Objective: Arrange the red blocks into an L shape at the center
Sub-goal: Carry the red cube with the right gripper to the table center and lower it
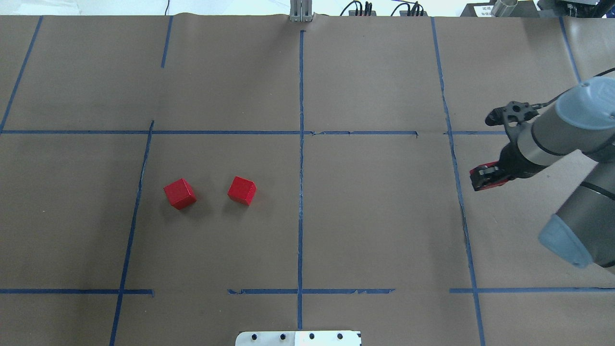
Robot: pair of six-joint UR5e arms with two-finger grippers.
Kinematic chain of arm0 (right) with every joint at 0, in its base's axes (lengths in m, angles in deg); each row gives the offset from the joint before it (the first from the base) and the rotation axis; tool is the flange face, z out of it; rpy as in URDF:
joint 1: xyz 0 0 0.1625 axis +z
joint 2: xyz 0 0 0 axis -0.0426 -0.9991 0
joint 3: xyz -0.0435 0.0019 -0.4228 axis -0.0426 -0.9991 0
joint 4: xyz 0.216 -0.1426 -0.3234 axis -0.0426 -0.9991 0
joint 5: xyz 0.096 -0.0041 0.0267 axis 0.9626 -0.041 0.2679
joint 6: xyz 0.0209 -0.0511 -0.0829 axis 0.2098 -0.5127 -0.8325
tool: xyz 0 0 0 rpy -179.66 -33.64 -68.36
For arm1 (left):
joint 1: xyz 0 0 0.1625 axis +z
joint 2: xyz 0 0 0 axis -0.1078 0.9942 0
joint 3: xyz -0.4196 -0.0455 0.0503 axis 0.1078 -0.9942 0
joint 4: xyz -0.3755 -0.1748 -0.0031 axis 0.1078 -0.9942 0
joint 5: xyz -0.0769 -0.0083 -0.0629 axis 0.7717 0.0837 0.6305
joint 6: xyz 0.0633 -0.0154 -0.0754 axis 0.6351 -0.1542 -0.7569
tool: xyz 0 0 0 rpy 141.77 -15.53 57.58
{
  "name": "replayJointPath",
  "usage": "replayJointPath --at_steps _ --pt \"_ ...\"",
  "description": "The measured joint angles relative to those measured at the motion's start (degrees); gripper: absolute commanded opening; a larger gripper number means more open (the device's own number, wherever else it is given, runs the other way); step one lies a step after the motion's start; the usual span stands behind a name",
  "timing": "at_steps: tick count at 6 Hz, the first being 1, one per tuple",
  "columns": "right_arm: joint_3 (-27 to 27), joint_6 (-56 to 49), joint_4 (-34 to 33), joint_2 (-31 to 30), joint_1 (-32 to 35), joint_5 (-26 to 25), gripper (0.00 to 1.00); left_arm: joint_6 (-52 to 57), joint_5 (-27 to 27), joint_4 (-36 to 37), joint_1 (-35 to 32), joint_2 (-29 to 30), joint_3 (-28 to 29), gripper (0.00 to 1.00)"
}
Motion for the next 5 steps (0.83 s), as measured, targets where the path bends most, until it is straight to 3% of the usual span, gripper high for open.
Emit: replayJointPath --at_steps 2,5 --pt "-3.44 13.34 -7.58 15.79 -6.8 -2.62 0.05 0.0 0.01 -0.04 0.03 0.06 0.0 1.0" --pt "-22.0 26.71 -8.41 36.74 -15.14 -8.65 0.05 0.0 0.0 0.0 0.01 0.03 0.0 1.0"
